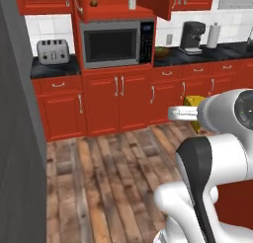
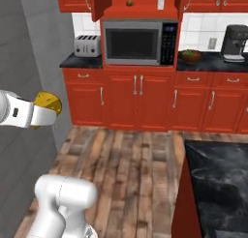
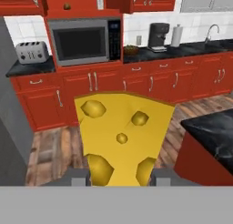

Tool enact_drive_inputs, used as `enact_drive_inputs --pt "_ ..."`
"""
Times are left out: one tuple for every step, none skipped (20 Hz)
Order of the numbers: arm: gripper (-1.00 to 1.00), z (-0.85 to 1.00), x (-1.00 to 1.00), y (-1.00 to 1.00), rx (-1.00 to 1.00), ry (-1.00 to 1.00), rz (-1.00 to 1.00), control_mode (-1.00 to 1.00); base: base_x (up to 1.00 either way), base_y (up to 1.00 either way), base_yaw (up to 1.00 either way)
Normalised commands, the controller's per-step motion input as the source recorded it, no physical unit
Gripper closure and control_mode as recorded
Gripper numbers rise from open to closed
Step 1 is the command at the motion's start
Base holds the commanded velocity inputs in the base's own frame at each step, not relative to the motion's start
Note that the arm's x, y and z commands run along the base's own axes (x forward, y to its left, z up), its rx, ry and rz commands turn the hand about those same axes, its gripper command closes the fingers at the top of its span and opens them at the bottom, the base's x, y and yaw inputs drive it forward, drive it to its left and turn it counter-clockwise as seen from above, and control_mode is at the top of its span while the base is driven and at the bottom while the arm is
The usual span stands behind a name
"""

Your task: Pick the cheese from the fridge and the cheese grater from the cabinet and place them next to the salad bowl.

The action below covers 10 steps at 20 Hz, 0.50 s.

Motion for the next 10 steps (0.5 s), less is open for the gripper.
enact_drive_inputs --pt "1.0 0.0 0.0 0.0 0.0 0.0 0.0 1.0 1.0 0.34 -0.27" --pt "1.0 0.0 0.0 0.0 0.0 0.0 0.0 1.0 1.0 0.36 -0.3" --pt "1.0 0.0 0.0 0.0 0.0 0.0 0.0 1.0 1.0 0.38 -0.32" --pt "1.0 0.0 0.0 0.0 0.0 0.0 0.0 1.0 1.0 0.38 -0.32" --pt "1.0 0.0 0.0 0.0 0.0 0.0 0.0 1.0 1.0 0.39 -0.33" --pt "1.0 0.0 0.0 0.0 0.0 0.0 0.0 1.0 1.0 0.36 -0.35" --pt "1.0 0.0 0.0 0.0 0.0 0.0 0.0 1.0 1.0 0.32 -0.39" --pt "1.0 0.0 0.0 0.0 0.0 0.0 0.0 1.0 1.0 0.27 -0.43" --pt "1.0 0.0 0.0 0.0 0.0 0.0 0.0 1.0 1.0 0.24 -0.44" --pt "1.0 0.0 0.0 0.0 0.0 0.0 0.0 1.0 1.0 0.25 -0.45"
